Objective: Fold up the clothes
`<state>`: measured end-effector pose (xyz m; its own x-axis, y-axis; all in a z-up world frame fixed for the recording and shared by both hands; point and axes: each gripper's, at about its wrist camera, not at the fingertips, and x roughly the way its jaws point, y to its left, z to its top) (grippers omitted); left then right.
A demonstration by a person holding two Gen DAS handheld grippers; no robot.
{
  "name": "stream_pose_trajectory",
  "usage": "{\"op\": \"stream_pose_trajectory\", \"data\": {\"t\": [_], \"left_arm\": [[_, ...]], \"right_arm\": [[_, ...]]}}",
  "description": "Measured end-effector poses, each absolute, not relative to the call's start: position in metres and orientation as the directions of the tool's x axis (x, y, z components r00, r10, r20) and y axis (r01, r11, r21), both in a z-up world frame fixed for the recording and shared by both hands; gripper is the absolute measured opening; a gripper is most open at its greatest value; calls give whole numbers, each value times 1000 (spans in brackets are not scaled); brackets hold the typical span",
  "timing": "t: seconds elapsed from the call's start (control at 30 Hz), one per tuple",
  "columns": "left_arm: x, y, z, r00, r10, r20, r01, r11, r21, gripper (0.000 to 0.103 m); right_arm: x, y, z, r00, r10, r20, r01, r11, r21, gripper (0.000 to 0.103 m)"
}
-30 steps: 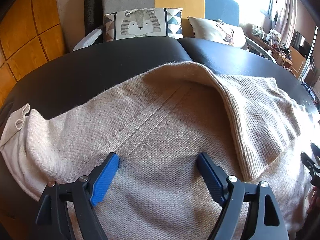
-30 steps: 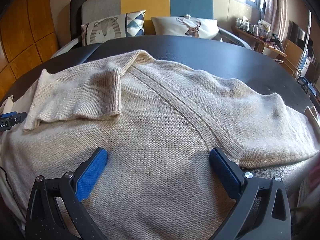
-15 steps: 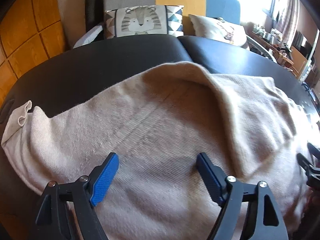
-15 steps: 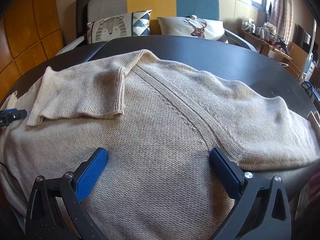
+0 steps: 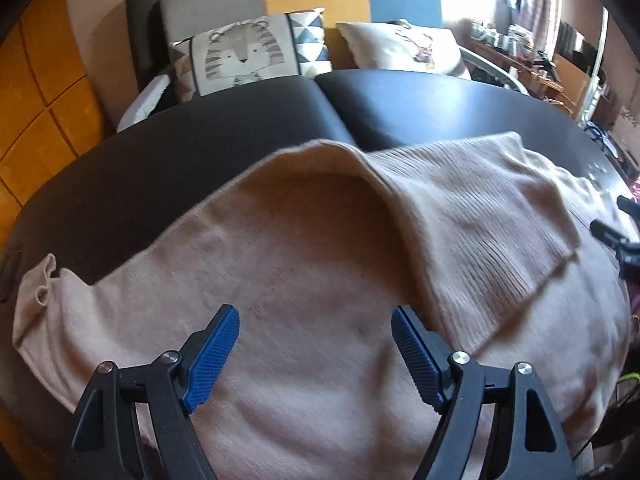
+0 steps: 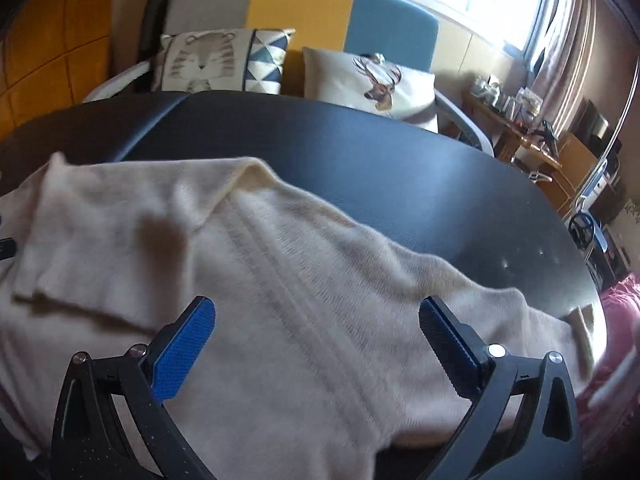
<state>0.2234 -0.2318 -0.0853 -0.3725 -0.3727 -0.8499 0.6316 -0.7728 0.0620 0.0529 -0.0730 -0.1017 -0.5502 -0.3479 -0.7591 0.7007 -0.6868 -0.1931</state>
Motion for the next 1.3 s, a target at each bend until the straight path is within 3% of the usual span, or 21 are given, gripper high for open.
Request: {"op": "stream_pose_trajectory", "data": {"t": [0.1, 0.5, 0.67, 0.83, 1.03, 1.17, 1.3], "left_arm": [[214, -243, -84, -345, -399, -850, 640, -762, 98, 80], [199, -232, -94, -346, -369, -863, 605, -791, 96, 80], [197, -238, -90, -377, -298, -877, 590, -807, 21, 80], [200, -248, -80, -427, -215, -878, 581, -810, -84, 80], [201, -256, -78, -509, -36, -860, 520, -810, -273, 80], [192, -236, -70, -522, 10, -853, 442, -852, -280, 80], [182, -222, -72, -506, 15, -862, 426, -865, -266, 80]], "right_arm": [[41, -88, -116, -510, -316, -800, 729, -652, -207, 103], [56, -142, -106, -247, -526, -814, 860, -506, 66, 103], [26, -167, -96, -188, -575, -796, 813, -546, 203, 103], [25, -168, -84, -199, -580, -790, 825, -534, 184, 103], [39, -120, -97, -25, -639, -769, 789, -485, 377, 103], [59, -112, -100, 9, -674, -738, 789, -448, 419, 103], [66, -128, -104, 28, -669, -743, 796, -435, 422, 96]]}}
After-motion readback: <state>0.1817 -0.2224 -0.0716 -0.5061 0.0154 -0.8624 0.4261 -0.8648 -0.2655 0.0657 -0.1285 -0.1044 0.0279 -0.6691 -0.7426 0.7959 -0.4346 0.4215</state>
